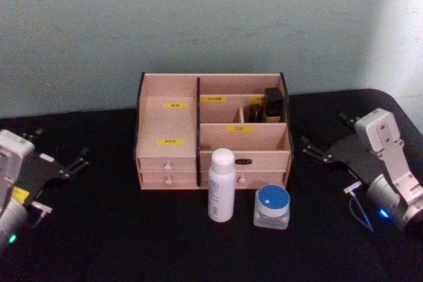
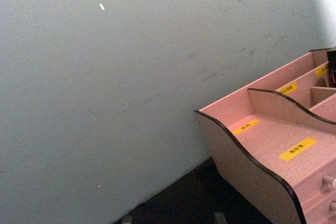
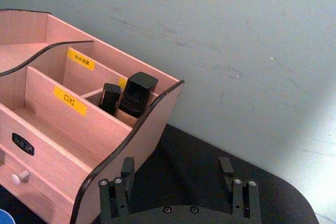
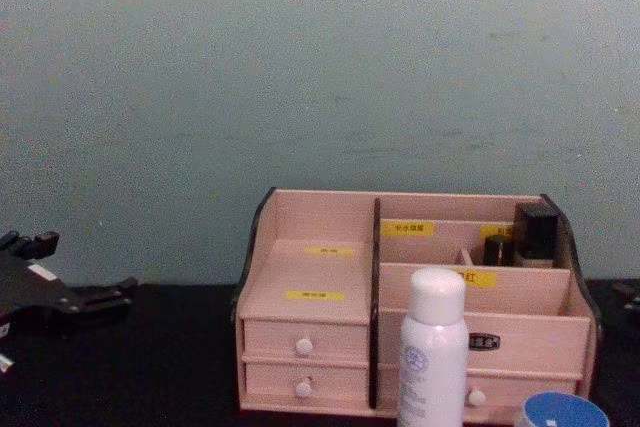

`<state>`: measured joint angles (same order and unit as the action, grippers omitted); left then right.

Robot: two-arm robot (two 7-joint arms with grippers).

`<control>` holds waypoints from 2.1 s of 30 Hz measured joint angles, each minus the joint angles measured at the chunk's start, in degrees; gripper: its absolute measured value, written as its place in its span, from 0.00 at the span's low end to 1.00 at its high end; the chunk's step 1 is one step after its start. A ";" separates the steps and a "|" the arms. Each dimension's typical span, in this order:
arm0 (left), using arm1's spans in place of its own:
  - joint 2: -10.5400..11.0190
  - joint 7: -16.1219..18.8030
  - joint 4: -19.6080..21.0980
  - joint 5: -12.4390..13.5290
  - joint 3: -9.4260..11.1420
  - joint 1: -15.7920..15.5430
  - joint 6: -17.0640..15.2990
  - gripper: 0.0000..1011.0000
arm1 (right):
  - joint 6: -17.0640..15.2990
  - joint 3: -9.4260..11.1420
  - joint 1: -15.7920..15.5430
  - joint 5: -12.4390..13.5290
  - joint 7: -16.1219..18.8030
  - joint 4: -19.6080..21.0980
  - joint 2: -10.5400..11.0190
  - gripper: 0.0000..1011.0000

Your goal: Pick up the facial cleanser and watermelon frost from the table and place them into the tiered storage box.

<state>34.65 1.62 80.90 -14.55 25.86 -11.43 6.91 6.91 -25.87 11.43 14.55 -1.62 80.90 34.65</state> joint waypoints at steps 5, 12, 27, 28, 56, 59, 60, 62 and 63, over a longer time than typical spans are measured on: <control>0.00 0.00 0.00 0.00 0.00 0.00 0.00 0.99 | 0.00 0.00 0.00 0.00 0.00 0.00 0.00 0.99; 0.00 0.00 0.00 0.00 0.00 0.00 0.00 0.99 | 0.00 0.00 0.00 0.00 0.00 0.00 0.00 0.99; 0.00 0.00 0.00 0.00 0.00 0.00 0.00 0.99 | 0.00 0.00 0.00 0.00 0.00 0.00 0.00 0.99; 0.00 0.00 0.00 0.00 0.00 0.00 0.00 0.99 | 0.00 0.00 0.00 0.00 0.00 0.00 0.00 0.99; 0.00 0.00 0.00 0.00 0.00 0.00 0.00 0.99 | 0.90 2.63 -1.28 1.13 3.69 1.88 0.60 0.99; 0.00 0.00 0.00 0.00 0.00 0.00 0.00 0.99 | 2.01 3.65 -2.64 2.13 5.20 3.61 1.41 0.99; 0.00 0.00 0.00 0.00 0.00 0.00 0.00 0.99 | 2.39 3.89 -3.04 2.47 5.79 4.15 1.69 0.99; 0.00 0.00 0.00 0.00 0.00 0.00 0.00 0.99 | 3.46 4.57 -4.19 3.70 7.57 5.69 2.45 0.99; 0.00 0.00 0.00 0.00 0.00 0.00 0.00 0.99 | 3.80 4.78 -4.61 4.14 8.36 6.20 2.75 0.99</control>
<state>34.65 1.62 80.90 -14.55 25.86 -11.43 6.91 10.71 -21.08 6.82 18.69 6.74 87.10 37.40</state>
